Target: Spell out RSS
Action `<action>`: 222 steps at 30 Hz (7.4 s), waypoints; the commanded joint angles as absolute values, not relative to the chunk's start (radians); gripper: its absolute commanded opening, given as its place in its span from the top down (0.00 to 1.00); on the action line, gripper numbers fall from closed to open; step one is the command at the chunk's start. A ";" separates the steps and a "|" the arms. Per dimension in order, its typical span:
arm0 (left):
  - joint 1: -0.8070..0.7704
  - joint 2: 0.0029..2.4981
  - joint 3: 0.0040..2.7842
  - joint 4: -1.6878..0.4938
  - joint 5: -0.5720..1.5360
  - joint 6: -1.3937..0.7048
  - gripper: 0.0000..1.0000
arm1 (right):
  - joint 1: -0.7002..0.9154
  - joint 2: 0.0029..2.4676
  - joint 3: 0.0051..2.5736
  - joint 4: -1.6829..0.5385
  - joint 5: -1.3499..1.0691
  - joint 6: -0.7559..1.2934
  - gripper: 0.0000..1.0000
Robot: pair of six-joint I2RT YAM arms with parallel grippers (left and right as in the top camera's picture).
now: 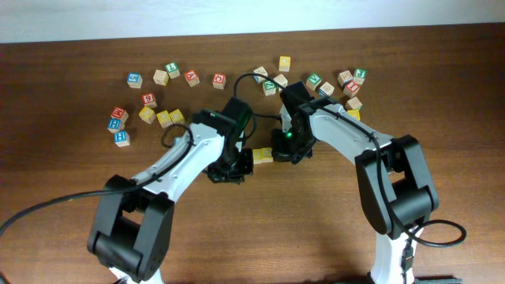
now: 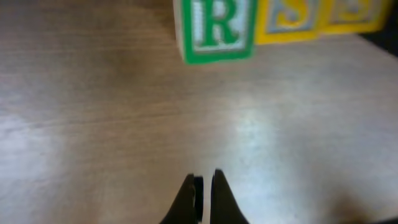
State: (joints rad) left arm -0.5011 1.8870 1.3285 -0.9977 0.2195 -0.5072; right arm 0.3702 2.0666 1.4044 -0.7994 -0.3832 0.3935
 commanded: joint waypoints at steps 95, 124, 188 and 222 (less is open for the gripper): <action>-0.494 1.839 1.212 -0.710 0.147 -0.614 1.00 | 0.405 2.069 1.626 -0.836 -0.456 0.297 0.96; -0.471 1.840 1.205 -0.734 0.115 -0.637 1.00 | 0.478 2.174 1.626 -0.735 -0.406 0.360 0.96; -0.508 1.840 1.150 -0.561 0.165 -0.636 1.00 | 0.478 2.206 1.626 -0.740 -0.411 0.360 0.96; -0.378 1.825 1.148 -0.583 0.089 -0.529 1.00 | 0.270 2.206 1.864 -1.317 -0.268 0.213 0.96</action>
